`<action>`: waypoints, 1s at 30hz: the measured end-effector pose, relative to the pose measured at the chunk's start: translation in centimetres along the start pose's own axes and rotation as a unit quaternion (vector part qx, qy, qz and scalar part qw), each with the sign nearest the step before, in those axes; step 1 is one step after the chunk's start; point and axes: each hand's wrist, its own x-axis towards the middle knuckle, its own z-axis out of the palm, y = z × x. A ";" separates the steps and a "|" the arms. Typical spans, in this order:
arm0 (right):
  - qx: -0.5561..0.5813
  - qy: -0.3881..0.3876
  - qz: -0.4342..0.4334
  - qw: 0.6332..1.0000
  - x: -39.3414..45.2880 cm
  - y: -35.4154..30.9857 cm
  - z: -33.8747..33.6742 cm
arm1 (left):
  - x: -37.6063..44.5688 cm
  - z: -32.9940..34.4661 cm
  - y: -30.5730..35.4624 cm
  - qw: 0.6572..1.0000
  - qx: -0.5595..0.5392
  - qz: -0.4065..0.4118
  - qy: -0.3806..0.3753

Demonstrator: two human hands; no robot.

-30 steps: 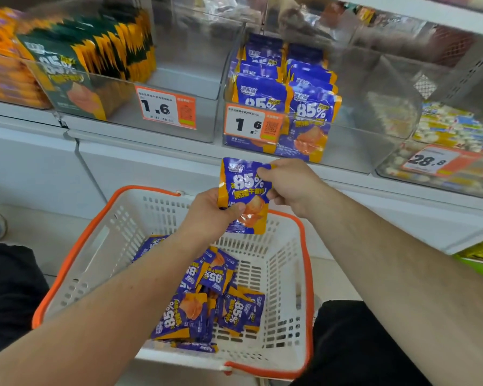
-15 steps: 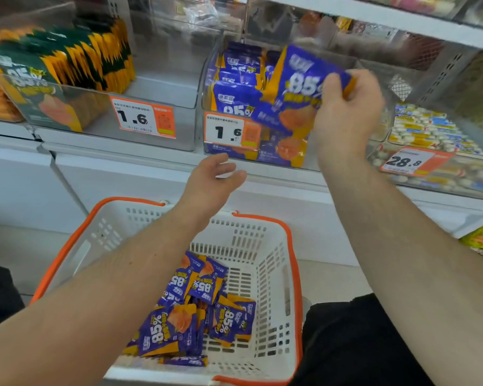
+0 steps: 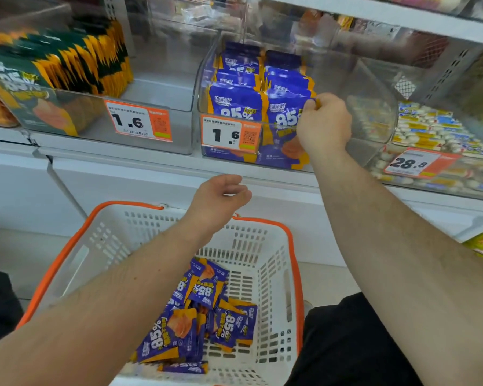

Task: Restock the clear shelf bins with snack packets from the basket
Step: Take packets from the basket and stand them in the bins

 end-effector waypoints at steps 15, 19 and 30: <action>-0.154 0.141 -0.203 0.957 -6.2 0.6 2.8 | -1.1 -0.7 -4.0 0.998 0.028 -0.039 -0.030; -0.123 -0.071 -0.405 0.903 -12.1 2.2 7.8 | -2.2 -1.8 -8.0 0.993 0.059 -0.086 -0.046; -0.068 -0.566 0.325 0.755 -23.6 13.1 17.7 | -4.0 -7.6 -15.3 0.973 0.097 -0.211 -0.009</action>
